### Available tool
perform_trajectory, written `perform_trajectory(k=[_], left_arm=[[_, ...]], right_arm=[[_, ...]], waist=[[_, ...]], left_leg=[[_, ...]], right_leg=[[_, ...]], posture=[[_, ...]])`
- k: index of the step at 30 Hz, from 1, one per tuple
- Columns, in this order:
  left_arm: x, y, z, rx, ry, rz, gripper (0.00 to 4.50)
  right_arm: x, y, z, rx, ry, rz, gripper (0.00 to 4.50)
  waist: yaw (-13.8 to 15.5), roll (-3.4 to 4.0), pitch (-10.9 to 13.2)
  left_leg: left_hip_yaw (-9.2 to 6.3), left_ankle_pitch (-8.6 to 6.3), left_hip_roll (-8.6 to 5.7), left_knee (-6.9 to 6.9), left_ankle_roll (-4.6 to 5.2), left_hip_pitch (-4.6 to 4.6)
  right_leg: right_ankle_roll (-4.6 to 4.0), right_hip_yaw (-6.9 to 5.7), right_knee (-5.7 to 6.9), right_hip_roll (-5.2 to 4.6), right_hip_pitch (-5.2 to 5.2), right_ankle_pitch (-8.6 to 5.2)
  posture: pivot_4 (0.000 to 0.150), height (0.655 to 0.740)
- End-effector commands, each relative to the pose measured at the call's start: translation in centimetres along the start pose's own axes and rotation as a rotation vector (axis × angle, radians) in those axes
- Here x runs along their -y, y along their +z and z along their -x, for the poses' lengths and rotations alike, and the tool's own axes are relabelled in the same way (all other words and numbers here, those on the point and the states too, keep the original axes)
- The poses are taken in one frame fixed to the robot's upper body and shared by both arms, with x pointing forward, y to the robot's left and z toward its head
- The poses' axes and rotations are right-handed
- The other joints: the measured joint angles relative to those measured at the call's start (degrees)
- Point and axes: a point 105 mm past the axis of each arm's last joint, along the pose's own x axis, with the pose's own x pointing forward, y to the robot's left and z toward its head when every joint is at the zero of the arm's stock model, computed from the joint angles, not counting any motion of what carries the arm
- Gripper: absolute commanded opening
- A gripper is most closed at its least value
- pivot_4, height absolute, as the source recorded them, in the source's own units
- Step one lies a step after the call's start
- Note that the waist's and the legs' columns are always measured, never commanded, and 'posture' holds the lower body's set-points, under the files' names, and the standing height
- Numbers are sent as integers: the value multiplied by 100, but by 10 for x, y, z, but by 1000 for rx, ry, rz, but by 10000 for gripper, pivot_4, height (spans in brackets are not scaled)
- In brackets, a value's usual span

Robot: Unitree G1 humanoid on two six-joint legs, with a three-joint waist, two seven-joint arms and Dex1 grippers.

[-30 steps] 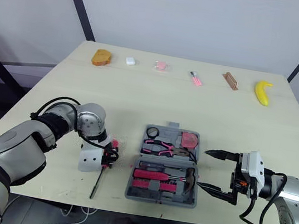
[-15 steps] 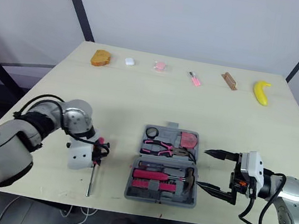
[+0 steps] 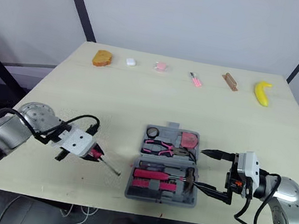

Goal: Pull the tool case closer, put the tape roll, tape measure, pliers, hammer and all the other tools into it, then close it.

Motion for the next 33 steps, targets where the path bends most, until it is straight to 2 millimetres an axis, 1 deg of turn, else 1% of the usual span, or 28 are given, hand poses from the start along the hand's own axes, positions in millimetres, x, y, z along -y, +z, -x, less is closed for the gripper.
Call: perform_trajectory(k=[1,2,6,8,12,15,17,19,20,22,24,29,33], left_arm=[[-14,6,21,-38,200,161,4470],[-14,5,21,-44,230,219,4470],[-11,19,17,41,381,496,4470],[-12,23,17,74,454,654,4470],[-19,16,17,130,682,1090,4470],[-18,18,10,188,740,1333,4470],[-16,18,3,220,770,1449,4470],[-2,9,-9,159,833,1545,4470],[8,6,-18,109,853,1583,4470],[19,4,-28,68,861,1634,4470],[22,-2,-30,64,870,1683,4470],[25,-14,-28,-10,874,1696,4470],[19,-13,-33,-14,855,1697,4470]], right_arm=[[2,9,2,22,0,37,45000],[2,9,2,21,2,36,45000],[3,9,3,20,6,35,45000],[3,9,3,20,8,36,45000],[2,8,1,25,14,28,45000],[1,8,1,28,15,27,45000],[2,9,2,31,9,32,45000],[5,9,5,31,-21,38,45000],[6,9,6,28,-28,38,45000],[7,8,8,23,-33,37,45000],[9,8,8,24,-34,41,45000],[11,9,7,22,-26,52,45000],[12,9,7,20,-25,54,45000]], waist=[[23,0,0],[24,0,0],[6,1,0],[15,0,0],[23,0,0],[2,-5,-1],[-12,-5,-1],[-35,-4,-2],[-38,-4,-2],[-53,-5,-1],[-41,-10,-3],[-14,-9,-3],[-12,-9,-3]], left_leg=[[2,0,0,0,0,1],[0,0,-1,1,-1,1],[4,1,-1,1,-1,2],[1,1,-1,1,-1,0],[-9,1,-3,8,-1,0],[-31,1,-7,22,-2,-2],[-40,2,-10,22,-4,0],[-45,4,-11,23,-7,1],[-47,5,-11,22,-9,2],[-45,6,-11,21,-10,3],[-52,8,-16,19,-15,5],[-60,8,-18,19,-16,6],[-60,8,-18,19,-16,5]], right_leg=[[0,0,8,0,-3,-1],[-1,-2,11,0,-3,-1],[0,4,15,0,-6,-2],[-1,3,15,0,-8,-2],[0,1,26,0,-7,-2],[-1,0,40,4,-6,-1],[-1,2,42,4,-6,-1],[-1,3,42,4,-6,-1],[-2,4,42,4,-6,-1],[-2,7,43,2,-6,-1],[-3,3,40,-5,-1,0],[-5,-4,43,-3,0,0],[-5,-4,42,-4,0,0]], posture=[[1500,7400],[1500,7400],[1500,7400],[1500,7400],[1500,7400],[1500,7400],[1500,7400],[1500,7400],[1500,7400],[1500,7400],[1500,7400],[1500,7400],[1500,7400]])
